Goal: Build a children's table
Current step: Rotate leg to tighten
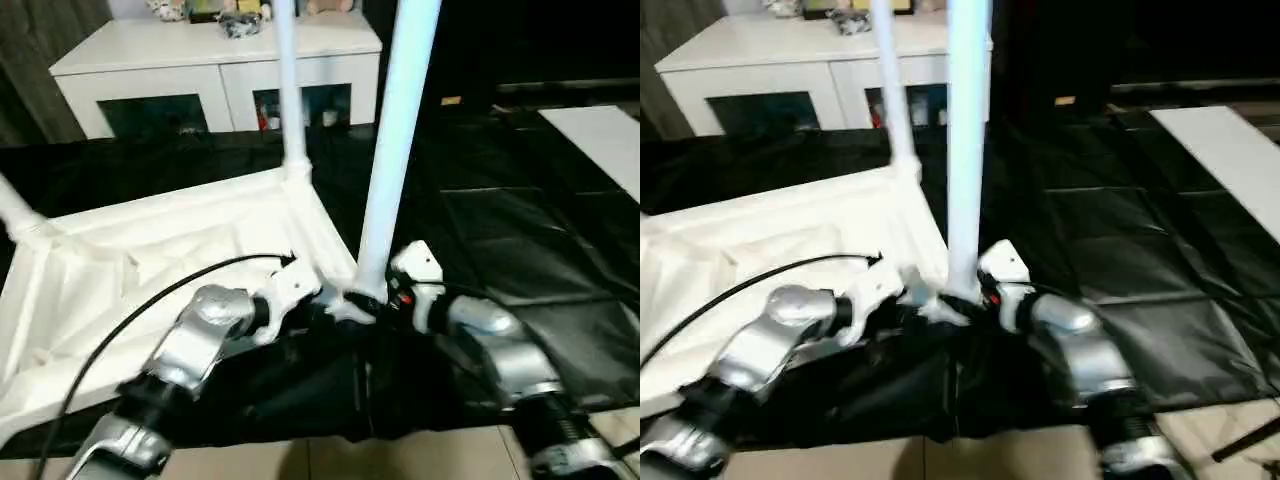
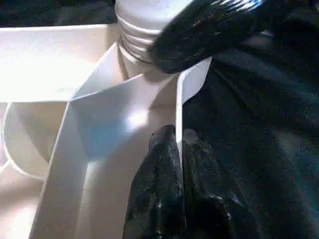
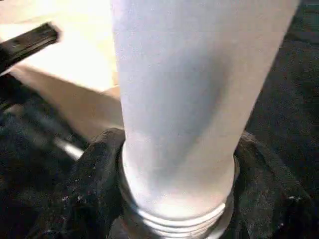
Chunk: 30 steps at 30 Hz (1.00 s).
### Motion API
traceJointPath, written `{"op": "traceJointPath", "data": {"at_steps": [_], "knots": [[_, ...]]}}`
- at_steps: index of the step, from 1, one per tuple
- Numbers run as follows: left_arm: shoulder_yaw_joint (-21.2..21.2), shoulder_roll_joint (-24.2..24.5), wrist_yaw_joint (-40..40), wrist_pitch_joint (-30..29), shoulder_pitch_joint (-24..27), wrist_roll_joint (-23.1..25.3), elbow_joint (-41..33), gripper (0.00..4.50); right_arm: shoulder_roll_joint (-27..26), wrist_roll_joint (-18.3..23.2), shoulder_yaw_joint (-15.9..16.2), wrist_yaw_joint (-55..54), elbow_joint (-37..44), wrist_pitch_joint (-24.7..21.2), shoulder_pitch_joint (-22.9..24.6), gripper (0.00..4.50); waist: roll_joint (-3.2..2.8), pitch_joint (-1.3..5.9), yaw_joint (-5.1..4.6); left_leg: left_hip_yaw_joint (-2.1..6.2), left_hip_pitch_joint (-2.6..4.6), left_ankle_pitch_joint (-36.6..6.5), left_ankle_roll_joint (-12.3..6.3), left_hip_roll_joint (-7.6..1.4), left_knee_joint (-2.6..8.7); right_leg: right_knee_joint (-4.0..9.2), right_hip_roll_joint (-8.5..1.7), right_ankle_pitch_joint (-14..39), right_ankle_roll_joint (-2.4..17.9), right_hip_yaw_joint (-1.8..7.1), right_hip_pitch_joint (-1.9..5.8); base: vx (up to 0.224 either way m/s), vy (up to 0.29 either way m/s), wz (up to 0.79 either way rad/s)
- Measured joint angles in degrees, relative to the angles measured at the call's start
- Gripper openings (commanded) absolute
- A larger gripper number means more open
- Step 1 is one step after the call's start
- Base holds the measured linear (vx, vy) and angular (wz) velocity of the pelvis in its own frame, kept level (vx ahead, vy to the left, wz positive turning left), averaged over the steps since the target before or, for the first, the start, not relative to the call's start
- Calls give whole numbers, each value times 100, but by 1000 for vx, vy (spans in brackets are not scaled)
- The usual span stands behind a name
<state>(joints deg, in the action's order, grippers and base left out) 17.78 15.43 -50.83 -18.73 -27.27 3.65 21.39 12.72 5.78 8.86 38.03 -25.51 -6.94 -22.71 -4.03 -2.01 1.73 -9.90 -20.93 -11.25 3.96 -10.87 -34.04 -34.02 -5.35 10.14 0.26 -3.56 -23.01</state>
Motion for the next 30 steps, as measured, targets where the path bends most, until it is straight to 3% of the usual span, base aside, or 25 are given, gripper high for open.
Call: {"op": "traceJointPath", "data": {"at_steps": [8, 12, 13, 14, 15, 19, 22, 25, 30], "knots": [[-143, -1068, 1546, -131, -817, 176, 1334, 0, -1234, -571, -497, -3261, -607, -261, -420, 273, -27, 23, -7, 1, 45, 1, 0, 22, 20, 79, -5, 3, -6, 7, 29, 0, 0, 0], [-196, -1329, 1860, -54, -1026, 171, 1729, 0, -1356, -678, -568, -3648, -892, -265, -635, 273, -26, 24, 6, 1, 45, 2, -4, 71, 48, 106, -22, 4, -7, 46, 34, 0, 0, 0], [-217, -1352, 1861, -30, -1054, 168, 1788, 0, -1356, -655, -615, -3586, -900, -257, -640, 273, -26, 24, 9, 1, 45, 2, -5, 83, 48, 106, -22, 4, -7, 68, 34, 0, 0, 0], [-218, -1356, 1860, -2, -1053, 165, 1803, 0, -1343, -635, -646, -3498, -885, -232, -622, 329, -25, 24, 10, 0, 44, 2, -6, 93, 48, 105, -20, 4, -7, 90, 34, 0, 0, 0], [-217, -1360, 1858, 6, -1051, 160, 1803, 0, -1315, -623, -652, -3429, -876, -198, -604, 343, -25, 23, 12, 0, 44, 2, -7, 99, 48, 105, -19, 4, -7, 102, 34, 0, 0, 0], [-234, -1068, 1755, 179, -1018, 167, 1721, 0, -1210, -432, -592, -2839, -623, -97, -302, 363, -5, 10, -17, 4, 24, 4, -11, 96, 64, 96, -8, -1, -13, 107, 14, 0, 0, 0], [-201, -853, 1366, 364, -839, 134, 1446, 0, -839, -225, -578, -2203, -471, -149, -273, 393, 11, 3, 6, 20, 11, 4, -10, 92, 72, 98, -5, -47, -41, 93, -3, 0, 0, 0], [-96, -571, 813, 593, -615, 62, 1115, 0, -399, -58, -465, -1346, -219, -185, -200, 393, -1, 8, 77, 18, -2, 5, -10, 76, 97, 90, 1, -80, -47, 80, -21, 0, 0, 0], [173, 12, -478, 787, -158, -262, 324, 0, 799, 240, -22, 801, 600, -116, 222, 393, -35, 17, 322, -15, -16, 27, -44, 4, 89, 84, 4, -27, -57, 9, -28, 63, -19, 6]]}}
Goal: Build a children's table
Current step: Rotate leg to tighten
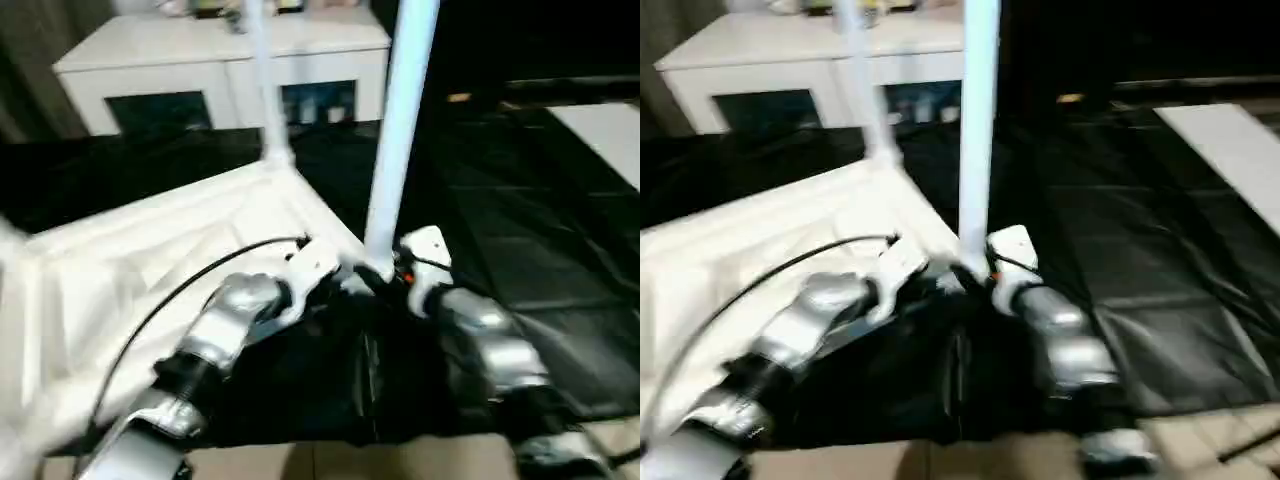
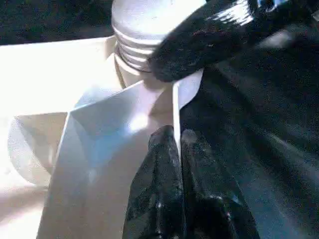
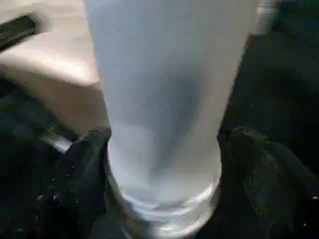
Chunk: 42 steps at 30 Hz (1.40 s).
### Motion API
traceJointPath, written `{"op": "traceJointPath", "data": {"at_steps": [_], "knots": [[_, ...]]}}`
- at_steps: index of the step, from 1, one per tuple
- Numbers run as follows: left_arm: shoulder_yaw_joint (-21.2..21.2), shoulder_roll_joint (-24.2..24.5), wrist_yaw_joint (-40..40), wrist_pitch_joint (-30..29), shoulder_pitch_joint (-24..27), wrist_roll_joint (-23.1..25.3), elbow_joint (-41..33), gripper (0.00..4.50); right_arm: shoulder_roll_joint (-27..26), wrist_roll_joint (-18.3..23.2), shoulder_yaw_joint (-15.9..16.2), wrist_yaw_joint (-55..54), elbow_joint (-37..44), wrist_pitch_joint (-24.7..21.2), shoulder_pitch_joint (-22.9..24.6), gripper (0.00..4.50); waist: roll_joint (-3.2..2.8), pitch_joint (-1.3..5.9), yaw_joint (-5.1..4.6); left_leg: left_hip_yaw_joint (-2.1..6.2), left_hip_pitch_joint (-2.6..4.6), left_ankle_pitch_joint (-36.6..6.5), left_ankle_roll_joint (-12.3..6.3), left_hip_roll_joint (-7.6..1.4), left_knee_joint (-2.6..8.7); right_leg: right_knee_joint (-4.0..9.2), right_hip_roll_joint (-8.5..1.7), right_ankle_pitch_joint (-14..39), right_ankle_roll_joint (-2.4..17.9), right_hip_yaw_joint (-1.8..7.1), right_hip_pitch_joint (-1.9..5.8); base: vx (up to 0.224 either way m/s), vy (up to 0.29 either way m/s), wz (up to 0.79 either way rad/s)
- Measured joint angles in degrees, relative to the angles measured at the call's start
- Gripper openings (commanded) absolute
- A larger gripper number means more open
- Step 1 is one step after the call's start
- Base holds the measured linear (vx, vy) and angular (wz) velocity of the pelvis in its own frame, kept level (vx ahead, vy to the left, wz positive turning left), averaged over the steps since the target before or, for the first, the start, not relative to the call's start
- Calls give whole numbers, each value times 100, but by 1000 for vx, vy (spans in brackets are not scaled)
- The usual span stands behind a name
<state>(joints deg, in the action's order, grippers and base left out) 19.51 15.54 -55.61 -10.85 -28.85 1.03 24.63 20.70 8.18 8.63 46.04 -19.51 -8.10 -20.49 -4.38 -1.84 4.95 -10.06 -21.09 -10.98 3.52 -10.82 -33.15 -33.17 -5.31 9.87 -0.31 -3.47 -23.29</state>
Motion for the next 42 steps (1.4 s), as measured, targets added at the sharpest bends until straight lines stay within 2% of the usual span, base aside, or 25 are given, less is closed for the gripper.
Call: {"op": "traceJointPath", "data": {"at_steps": [3, 11, 14, 16, 19, 22, 23, 28, 32, 34, 36, 39, 42], "knots": [[66, 268, -591, -16, 143, -167, -266, 0, 383, 254, 103, 855, 361, -27, 189, 393, 2, -1, 56, -1, -16, -3, -4, -9, -13, 0, -2, 9, 7, -15, -2, 0, 0, 0], [100, 385, -914, -52, 189, -247, -319, 0, 475, 318, 200, 1285, 365, -41, 190, 393, 19, -13, 19, -3, -20, -20, 31, -15, -61, -32, -9, -4, 24, -14, 1, 0, 0, 0], [100, 402, -916, -52, 190, -249, -319, 0, 472, 318, 213, 1304, 360, -40, 182, 361, 25, -16, 16, -3, -18, -19, 33, -15, -62, -38, -9, -8, 25, -14, 1, 0, 0, 0], [100, 407, -916, -52, 191, -249, -318, 0, 467, 322, 258, 1328, 360, -40, 179, 359, 26, -17, 15, -3, -18, -18, 33, -16, -63, -40, -9, -8, 25, -15, 1, 0, 0, 0], [107, 406, -916, -52, 191, -250, -318, 0, 462, 322, 272, 1342, 358, -40, 177, 316, 26, -17, 16, -3, -19, -18, 32, -16, -66, -41, -9, -8, 25, -14, 1, 0, 0, 0], [107, 411, -913, -53, 191, -249, -318, 0, 449, 321, 280, 1383, 351, -41, 175, 306, 28, -18, 14, -2, -19, -18, 32, -17, -73, -48, -9, -8, 25, -14, 1, 0, 0, 0], [107, 414, -907, -59, 191, -248, -318, 0, 437, 318, 280, 1376, 326, -39, 163, 283, 30, -19, 12, -3, -18, -18, 32, -17, -75, -51, -9, -8, 25, -14, 1, 0, 0, 0], [48, 431, -760, -155, 186, -231, -306, 0, 241, 238, 281, 1104, 123, -10, 55, 269, 53, -30, -32, -2, -4, -17, 37, -17, -83, -83, -9, -8, 24, -9, 1, 0, 0, 0], [-116, 190, -188, -326, 13, -109, -6, 0, -313, 87, 134, -27, -253, -105, -131, 269, 87, -35, -192, 3, 4, -14, 45, -14, -82, -89, -6, -3, 15, -6, 18, 0, 0, 0], [-127, 48, 73, -392, -67, -56, 107, 0, -449, 61, 47, -417, -340, -183, -175, 269, 93, -31, -222, 3, 7, -13, 45, -10, -82, -86, -7, -2, 13, -2, 23, 0, 0, 0], [-164, -175, 523, -390, -250, 58, 399, 0, -812, -55, -102, -1203, -471, -301, -265, 269, 99, -27, -249, 5, 13, -13, 45, -9, -81, -87, -6, -3, 14, -2, 27, 0, 0, 0], [-247, -681, 1425, -490, -633, 218, 1001, 0, -1455, -304, -365, -2803, -902, -370, -563, 268, 94, -22, -292, 7, 14, -10, 51, -2, -81, -81, -9, -6, 17, -1, 30, 0, 0, 0], [-265, -989, 1902, -575, -771, 258, 1216, 0, -1665, -373, -452, -3542, -1129, -348, -698, 268, 84, -11, -300, 7, 19, -10, 50, 4, -81, -64, -10, -6, 16, 5, 44, 0, 0, 0]]}}
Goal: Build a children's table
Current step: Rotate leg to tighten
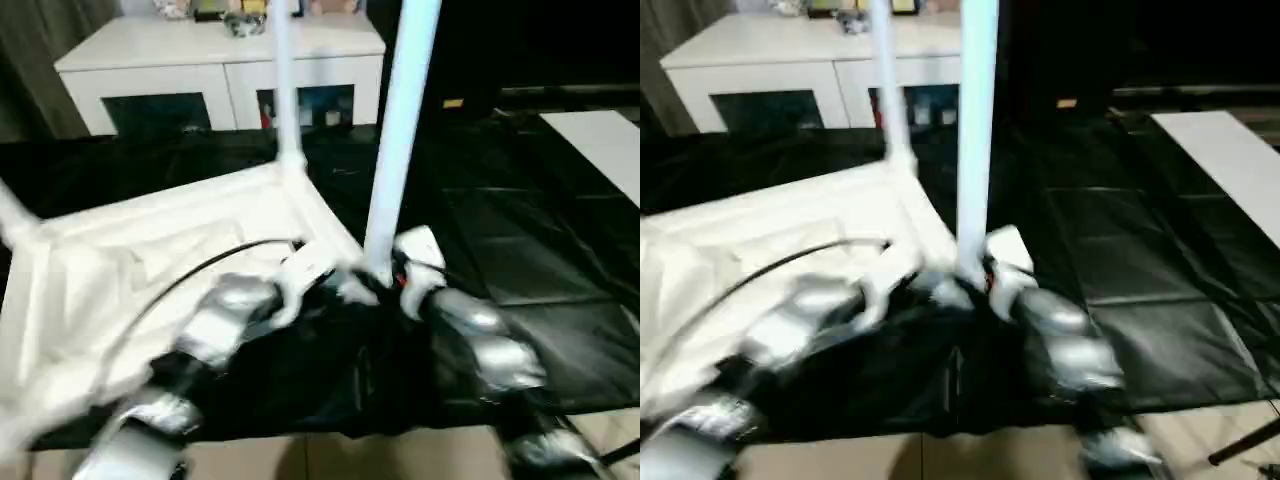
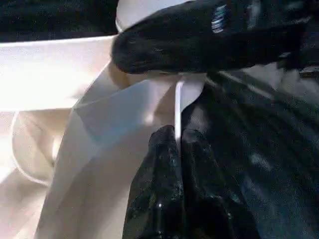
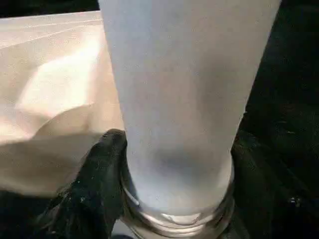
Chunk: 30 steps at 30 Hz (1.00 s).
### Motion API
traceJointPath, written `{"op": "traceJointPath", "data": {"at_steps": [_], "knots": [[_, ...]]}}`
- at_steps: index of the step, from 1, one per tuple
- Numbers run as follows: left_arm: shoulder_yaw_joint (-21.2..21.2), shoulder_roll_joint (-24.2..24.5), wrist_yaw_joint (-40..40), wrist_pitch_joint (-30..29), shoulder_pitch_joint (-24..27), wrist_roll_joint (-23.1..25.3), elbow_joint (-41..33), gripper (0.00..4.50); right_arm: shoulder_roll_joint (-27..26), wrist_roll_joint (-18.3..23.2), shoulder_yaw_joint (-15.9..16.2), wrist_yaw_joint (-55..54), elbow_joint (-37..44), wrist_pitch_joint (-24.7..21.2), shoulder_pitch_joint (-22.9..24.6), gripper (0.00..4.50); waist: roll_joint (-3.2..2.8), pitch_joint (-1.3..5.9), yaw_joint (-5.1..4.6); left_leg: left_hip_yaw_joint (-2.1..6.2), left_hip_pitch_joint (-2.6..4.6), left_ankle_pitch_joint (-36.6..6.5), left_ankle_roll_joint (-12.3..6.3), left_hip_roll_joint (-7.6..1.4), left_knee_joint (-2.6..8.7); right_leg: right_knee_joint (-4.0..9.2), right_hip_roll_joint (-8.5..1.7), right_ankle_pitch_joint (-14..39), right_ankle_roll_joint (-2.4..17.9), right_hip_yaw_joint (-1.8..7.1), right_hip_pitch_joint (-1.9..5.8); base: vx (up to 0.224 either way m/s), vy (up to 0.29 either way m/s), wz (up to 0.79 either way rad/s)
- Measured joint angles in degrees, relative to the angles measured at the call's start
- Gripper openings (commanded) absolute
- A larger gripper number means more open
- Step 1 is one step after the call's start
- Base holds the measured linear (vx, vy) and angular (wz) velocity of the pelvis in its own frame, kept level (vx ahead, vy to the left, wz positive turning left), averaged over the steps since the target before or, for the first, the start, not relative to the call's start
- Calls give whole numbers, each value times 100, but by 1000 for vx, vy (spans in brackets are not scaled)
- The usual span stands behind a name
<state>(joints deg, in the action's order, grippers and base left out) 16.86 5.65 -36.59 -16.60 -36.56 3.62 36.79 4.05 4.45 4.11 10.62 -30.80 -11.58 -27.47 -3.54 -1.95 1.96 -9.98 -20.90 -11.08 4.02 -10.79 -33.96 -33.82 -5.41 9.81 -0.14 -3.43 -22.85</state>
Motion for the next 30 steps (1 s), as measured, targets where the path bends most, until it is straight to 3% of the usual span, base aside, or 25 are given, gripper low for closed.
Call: {"op": "traceJointPath", "data": {"at_steps": [4, 7, 10, 13, 16, 21, 25, 30], "knots": [[-27, -250, 464, 142, -244, 34, 483, 0, -356, -294, -38, -1003, -453, 110, -323, 268, -18, 22, 2, 3, 0, 0, 0, 4, 7, 0, -1, 1, -2, 1, 0, 0, 0, 0], [-26, -247, 463, 223, -243, 63, 520, 0, -386, -289, -78, -912, -514, 233, -318, 338, -20, 26, 6, 6, -1, 0, 0, 4, 10, 0, -1, 2, -4, -3, 0, 0, 0, 0], [-26, -126, 405, 386, -223, 110, 522, 0, -349, -286, -43, -657, -513, 474, -126, 344, -13, 19, -21, 9, -9, 0, 0, 2, 16, 2, 0, 1, -6, -8, -15, 0, 0, 0], [-19, -35, 230, 438, -162, 108, 430, 0, -216, -244, -30, -369, -527, 567, -128, 380, -10, 17, -25, 16, -9, 0, 0, 0, 27, 1, 2, -2, -8, -18, -22, 0, 0, 0], [-4, 124, -71, 509, -34, 90, 229, 0, 5, -65, -15, 260, -494, 546, -132, 390, -11, 17, 1, 16, -8, 0, 0, -8, 51, -3, 4, -2, -7, -28, -27, 0, 0, 0], [153, 638, -1194, 830, 401, -127, -368, 0, 947, 100, 394, 2114, 222, 532, 123, 390, -27, 19, 108, 15, -9, 0, 0, -16, 79, -6, 7, 7, -7, -36, -32, 0, 0, 0], [281, 980, -2069, 785, 710, -398, -930, 0, 1659, 304, 710, 3491, 932, 634, 416, 390, -34, 15, 231, 2, -16, 2, -4, -21, 67, -11, 2, 36, -9, -33, -32, 0, 0, 0], [386, 1274, -2651, 564, 915, -571, -1374, 0, 2051, 612, 773, 4397, 1454, 527, 574, 390, -30, 12, 312, -5, -17, 11, -32, -19, 36, -10, -5, 37, -7, -27, -42, 0, 0, 0]]}}
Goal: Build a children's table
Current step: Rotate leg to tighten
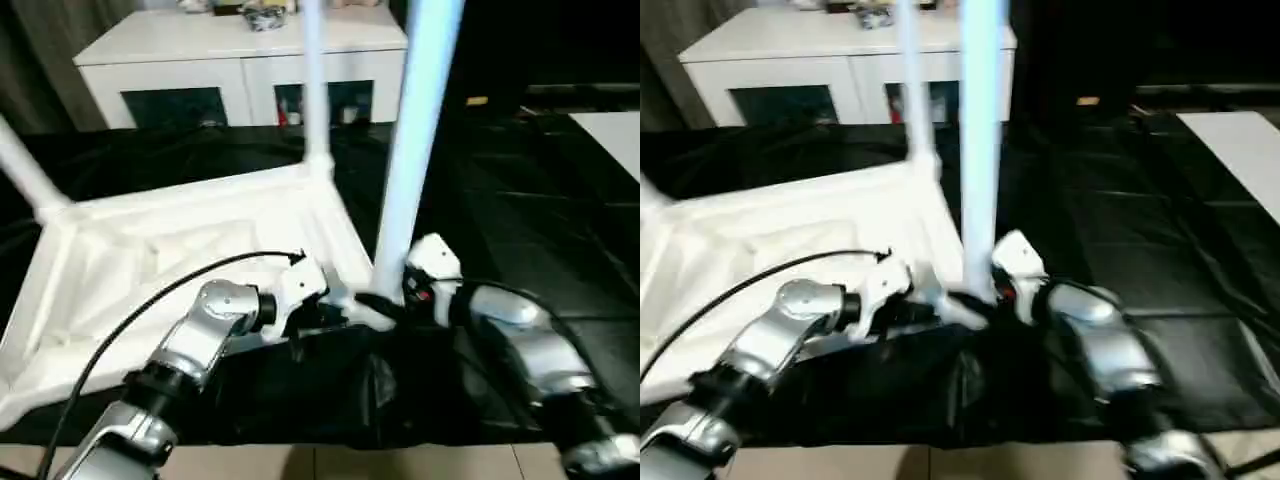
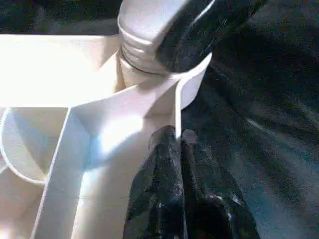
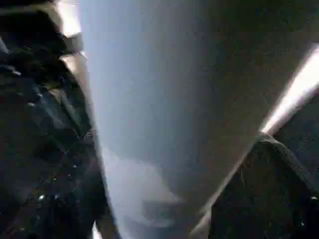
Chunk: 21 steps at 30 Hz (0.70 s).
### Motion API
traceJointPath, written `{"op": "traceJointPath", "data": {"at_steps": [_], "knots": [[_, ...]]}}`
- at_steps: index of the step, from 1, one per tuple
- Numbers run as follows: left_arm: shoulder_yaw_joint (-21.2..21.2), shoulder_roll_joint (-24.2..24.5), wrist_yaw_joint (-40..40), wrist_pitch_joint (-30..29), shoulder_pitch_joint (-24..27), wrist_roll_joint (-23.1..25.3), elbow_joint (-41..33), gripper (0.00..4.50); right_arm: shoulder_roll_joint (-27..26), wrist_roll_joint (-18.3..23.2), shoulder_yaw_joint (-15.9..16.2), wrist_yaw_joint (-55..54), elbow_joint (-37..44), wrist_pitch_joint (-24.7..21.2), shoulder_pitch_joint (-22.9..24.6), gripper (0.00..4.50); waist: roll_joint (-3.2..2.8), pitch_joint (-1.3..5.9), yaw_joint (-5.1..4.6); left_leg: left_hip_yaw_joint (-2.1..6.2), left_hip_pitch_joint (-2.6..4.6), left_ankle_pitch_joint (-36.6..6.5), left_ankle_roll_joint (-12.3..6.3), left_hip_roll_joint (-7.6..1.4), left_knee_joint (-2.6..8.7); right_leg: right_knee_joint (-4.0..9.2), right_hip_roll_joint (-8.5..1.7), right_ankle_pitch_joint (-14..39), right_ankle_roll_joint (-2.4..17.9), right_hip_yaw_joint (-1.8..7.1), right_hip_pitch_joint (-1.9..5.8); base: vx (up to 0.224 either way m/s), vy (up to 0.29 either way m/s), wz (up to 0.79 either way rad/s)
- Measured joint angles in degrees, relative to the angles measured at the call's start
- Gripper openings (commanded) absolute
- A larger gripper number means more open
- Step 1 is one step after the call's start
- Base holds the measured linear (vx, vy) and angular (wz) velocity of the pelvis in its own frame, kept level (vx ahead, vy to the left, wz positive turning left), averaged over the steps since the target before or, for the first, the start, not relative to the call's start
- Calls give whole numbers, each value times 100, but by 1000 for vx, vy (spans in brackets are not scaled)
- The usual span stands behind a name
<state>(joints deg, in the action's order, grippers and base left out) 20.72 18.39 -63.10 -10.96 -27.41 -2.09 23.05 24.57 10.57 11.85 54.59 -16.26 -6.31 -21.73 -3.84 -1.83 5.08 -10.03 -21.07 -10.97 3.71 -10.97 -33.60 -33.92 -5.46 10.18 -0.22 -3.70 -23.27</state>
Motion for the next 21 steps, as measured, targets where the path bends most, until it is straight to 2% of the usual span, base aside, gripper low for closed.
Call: {"op": "traceJointPath", "data": {"at_steps": [4, 11, 21], "knots": [[44, 134, -309, -135, 119, -80, -215, 0, 239, 160, 35, 547, 269, -113, 94, 390, 8, -4, 10, 0, 3, -15, 27, -2, -4, -8, 0, 0, 0, 0, 4, 0, 0, 0], [34, 155, -391, -235, 193, -103, -353, 0, 355, 118, 358, 946, 274, -157, 274, 390, 10, -5, 6, 0, 4, -15, 28, -2, -7, -12, 0, -1, 2, 2, 9, 0, 0, 0], [29, 154, -370, -274, 191, -101, -363, 0, 329, -13, 369, 813, 204, -88, 276, 390, 10, -5, 1, 0, 3, -15, 28, -1, -16, -14, 0, -2, 3, 3, 11, 0, 0, 0]]}}
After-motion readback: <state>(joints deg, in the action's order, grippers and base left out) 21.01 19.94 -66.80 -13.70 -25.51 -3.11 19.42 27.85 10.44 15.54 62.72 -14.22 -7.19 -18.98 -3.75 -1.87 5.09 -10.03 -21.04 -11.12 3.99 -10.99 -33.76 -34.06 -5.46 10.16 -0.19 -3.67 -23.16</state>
